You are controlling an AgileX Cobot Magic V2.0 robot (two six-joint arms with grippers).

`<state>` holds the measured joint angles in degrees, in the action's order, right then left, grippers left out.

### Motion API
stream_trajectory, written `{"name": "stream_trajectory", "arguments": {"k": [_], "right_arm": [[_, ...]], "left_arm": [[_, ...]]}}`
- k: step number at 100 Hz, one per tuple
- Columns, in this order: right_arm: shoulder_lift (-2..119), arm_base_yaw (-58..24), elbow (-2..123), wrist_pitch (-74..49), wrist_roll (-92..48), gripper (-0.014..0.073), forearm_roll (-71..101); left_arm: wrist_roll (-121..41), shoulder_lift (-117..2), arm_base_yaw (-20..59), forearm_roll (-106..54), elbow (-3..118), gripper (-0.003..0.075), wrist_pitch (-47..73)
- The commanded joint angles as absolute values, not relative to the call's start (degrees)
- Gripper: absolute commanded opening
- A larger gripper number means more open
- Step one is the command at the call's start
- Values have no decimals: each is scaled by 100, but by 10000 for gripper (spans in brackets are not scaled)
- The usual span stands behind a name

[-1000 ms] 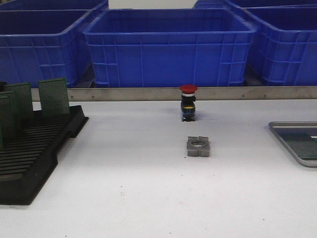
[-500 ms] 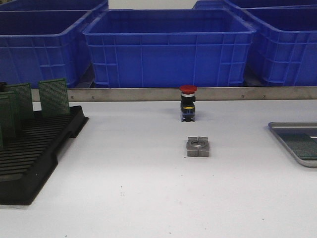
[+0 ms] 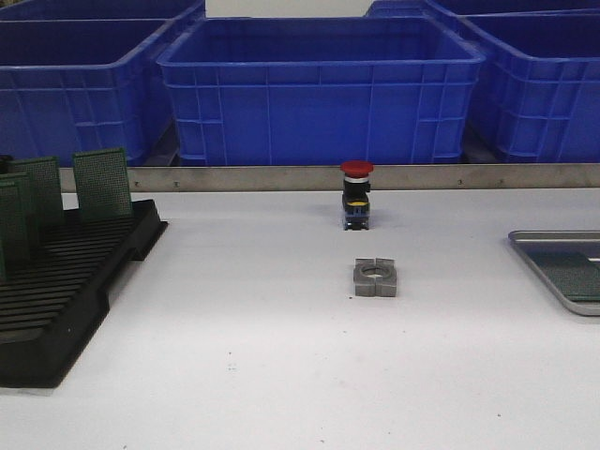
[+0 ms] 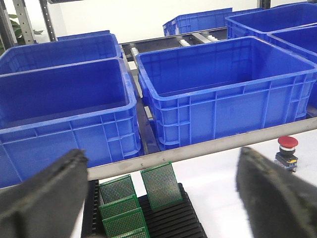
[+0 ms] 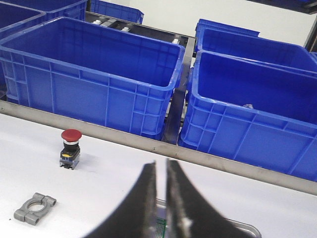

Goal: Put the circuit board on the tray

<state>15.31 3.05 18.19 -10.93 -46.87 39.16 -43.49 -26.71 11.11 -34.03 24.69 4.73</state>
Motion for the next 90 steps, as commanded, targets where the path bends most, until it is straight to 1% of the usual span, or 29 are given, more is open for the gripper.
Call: {"name": "stream_trajectory", "arguments": {"k": [1, 5, 10, 12, 13, 17, 90], "right_arm": [[1565, 321, 1967, -636, -4734, -74, 4000], [1565, 321, 1967, -600, -4734, -65, 4000], [1565, 321, 1967, -566, -4734, -69, 4000], [1565, 321, 1967, -548, -4734, -69, 4000], [1565, 321, 1967, -545, -4734, -69, 4000], [1565, 321, 1967, -537, -4734, -69, 4000], [1565, 321, 1967, -547, -4734, -69, 4000]], "left_arm": [[-4307, -2688, 1102, -3482, 2612, 354, 59], [-4307, -2688, 1102, -3482, 2612, 275, 59], [-4307, -2688, 1102, -3482, 2612, 142, 59], [-4307, -2688, 1102, -3482, 2612, 109, 59], [-4307, -2688, 1102, -3482, 2612, 75, 59], [-4307, -2688, 1102, -3482, 2612, -19, 59], [-4324, -2688, 1102, -3482, 2612, -19, 48]]}}
